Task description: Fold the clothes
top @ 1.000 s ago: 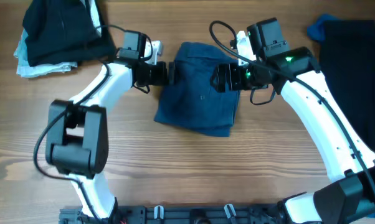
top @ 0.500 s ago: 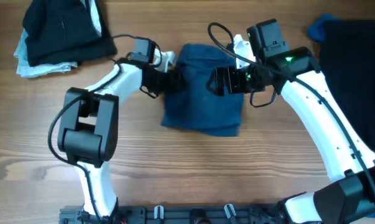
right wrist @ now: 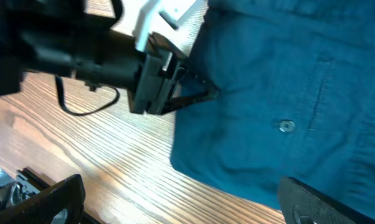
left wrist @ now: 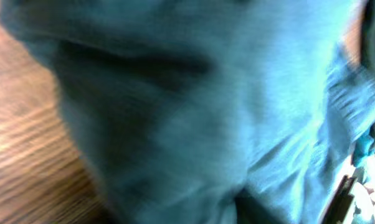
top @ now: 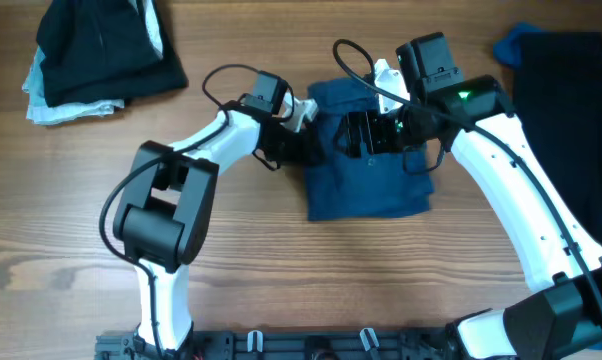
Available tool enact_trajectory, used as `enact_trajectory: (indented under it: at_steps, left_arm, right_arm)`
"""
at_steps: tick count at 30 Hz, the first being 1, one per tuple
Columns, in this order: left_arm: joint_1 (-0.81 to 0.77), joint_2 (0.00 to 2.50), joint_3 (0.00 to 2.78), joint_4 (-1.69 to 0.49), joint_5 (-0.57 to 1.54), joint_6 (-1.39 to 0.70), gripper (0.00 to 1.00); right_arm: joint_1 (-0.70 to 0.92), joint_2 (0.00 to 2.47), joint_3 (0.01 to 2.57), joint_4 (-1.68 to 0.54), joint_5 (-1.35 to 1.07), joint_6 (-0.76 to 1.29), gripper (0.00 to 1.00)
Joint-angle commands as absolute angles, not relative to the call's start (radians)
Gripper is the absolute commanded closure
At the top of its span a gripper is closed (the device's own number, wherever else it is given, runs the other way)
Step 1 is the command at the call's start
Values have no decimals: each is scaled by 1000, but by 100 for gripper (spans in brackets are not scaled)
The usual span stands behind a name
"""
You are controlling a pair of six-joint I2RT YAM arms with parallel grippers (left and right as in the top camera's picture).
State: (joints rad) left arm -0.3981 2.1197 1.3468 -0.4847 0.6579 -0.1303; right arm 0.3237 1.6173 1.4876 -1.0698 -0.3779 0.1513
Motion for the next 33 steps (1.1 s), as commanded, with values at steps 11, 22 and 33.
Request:
enact_trajectory:
  at_steps: [11,22,33]
  left_arm:
    - [-273,2139,1427,-425,555,-107,96]
    - [-66,2140,1579,-392,469,-52,96]
    - [158,2140,1588,-235,470,-33,96]
  right_arm:
    - [323,1599,1490,-1108,-390,90,0]
    - [323,1599,1490,-1128,-390,79,1]
    - [323,1599,1490,-1175,-394,97,1]
